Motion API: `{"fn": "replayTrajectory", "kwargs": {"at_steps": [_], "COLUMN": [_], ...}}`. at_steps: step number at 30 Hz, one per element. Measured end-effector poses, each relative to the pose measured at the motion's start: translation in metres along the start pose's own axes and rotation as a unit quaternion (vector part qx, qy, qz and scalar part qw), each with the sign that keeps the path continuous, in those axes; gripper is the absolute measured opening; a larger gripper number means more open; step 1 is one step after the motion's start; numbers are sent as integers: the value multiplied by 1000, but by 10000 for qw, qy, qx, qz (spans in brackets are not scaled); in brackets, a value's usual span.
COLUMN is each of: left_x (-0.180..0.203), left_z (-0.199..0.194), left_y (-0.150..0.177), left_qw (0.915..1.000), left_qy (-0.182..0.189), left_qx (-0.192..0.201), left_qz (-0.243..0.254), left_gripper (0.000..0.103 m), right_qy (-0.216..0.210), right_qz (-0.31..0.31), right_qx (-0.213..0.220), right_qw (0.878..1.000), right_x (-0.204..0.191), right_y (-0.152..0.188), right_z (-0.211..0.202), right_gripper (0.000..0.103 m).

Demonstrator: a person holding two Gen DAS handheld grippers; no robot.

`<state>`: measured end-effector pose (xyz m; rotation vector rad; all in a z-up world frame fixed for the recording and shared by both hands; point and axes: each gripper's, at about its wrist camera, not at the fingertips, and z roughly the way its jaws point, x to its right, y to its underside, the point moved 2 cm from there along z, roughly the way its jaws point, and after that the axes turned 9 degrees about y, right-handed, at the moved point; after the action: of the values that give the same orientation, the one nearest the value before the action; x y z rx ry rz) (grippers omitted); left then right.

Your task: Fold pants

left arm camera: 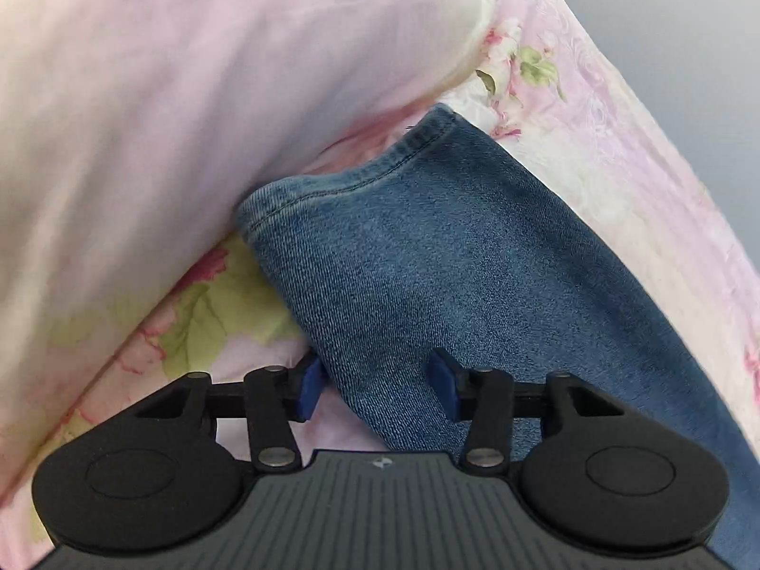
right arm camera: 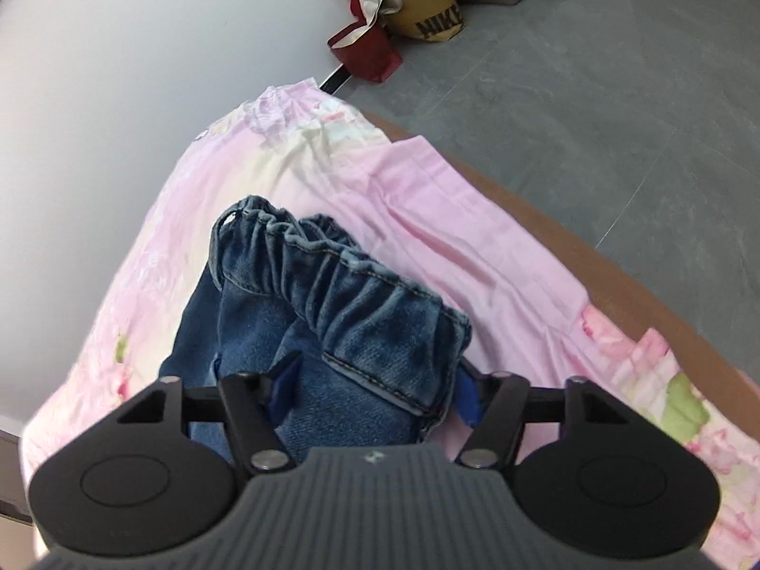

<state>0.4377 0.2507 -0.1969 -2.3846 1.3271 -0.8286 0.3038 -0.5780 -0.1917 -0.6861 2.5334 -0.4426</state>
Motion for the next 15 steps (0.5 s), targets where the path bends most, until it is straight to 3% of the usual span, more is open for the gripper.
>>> {"fn": "replayTrajectory", "kwargs": {"at_steps": [4, 10, 14, 15], "left_x": [17, 38, 54, 56], "left_z": [6, 26, 24, 19], "left_y": [-1, 6, 9, 10], "left_qw": [9976, 9851, 9723, 9701], "left_qy": [-416, -994, -1348, -1369], "left_qx": [-144, -296, -283, -230], "left_qz": [534, 1373, 1887, 1992], "left_gripper": [45, 44, 49, 51], "right_qy": [141, 727, 794, 783], "right_qz": [-1033, -1127, -1587, -1720], "right_qx": [695, 161, 250, 307], "right_qw": [9921, 9908, 9838, 9815], "right_x": [-31, -17, -18, -20], "right_y": [-12, -11, -9, -11], "right_z": [-26, 28, 24, 14], "right_gripper": [34, 34, 45, 53]}}
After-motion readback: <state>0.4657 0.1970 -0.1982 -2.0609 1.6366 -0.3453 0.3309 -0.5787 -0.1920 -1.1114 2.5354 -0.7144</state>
